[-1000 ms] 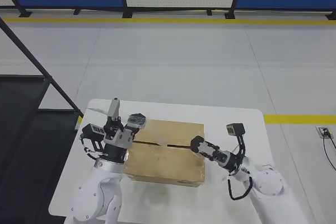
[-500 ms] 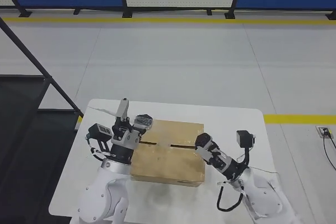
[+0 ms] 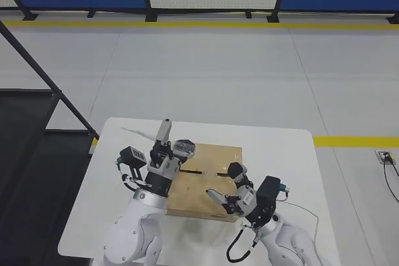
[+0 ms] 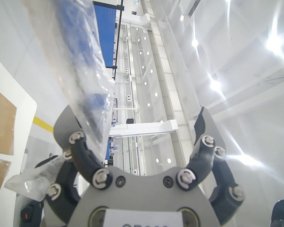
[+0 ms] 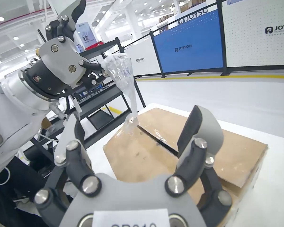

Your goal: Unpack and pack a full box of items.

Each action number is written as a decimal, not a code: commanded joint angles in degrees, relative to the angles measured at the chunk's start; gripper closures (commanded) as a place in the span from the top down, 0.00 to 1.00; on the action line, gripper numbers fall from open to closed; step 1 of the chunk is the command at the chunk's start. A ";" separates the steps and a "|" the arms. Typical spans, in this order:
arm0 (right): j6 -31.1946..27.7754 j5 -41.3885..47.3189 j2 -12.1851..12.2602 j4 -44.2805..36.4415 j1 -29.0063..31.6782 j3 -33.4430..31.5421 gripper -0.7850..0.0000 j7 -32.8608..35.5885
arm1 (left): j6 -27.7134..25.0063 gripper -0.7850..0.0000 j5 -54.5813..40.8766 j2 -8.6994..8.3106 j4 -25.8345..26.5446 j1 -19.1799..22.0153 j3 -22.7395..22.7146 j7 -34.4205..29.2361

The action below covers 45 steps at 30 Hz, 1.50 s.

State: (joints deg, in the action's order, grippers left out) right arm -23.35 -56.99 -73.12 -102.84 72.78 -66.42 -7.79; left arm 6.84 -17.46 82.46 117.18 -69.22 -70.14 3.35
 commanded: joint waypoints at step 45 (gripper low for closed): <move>17.68 17.34 -0.83 -4.36 -2.75 -6.49 0.00 19.66 | -1.88 1.00 4.29 -1.08 1.20 -9.08 -15.07 -2.48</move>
State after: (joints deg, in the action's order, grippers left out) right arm -8.01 -39.72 -73.99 -106.85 70.22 -72.73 8.18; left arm 4.91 -13.15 81.48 118.00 -77.46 -84.10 1.17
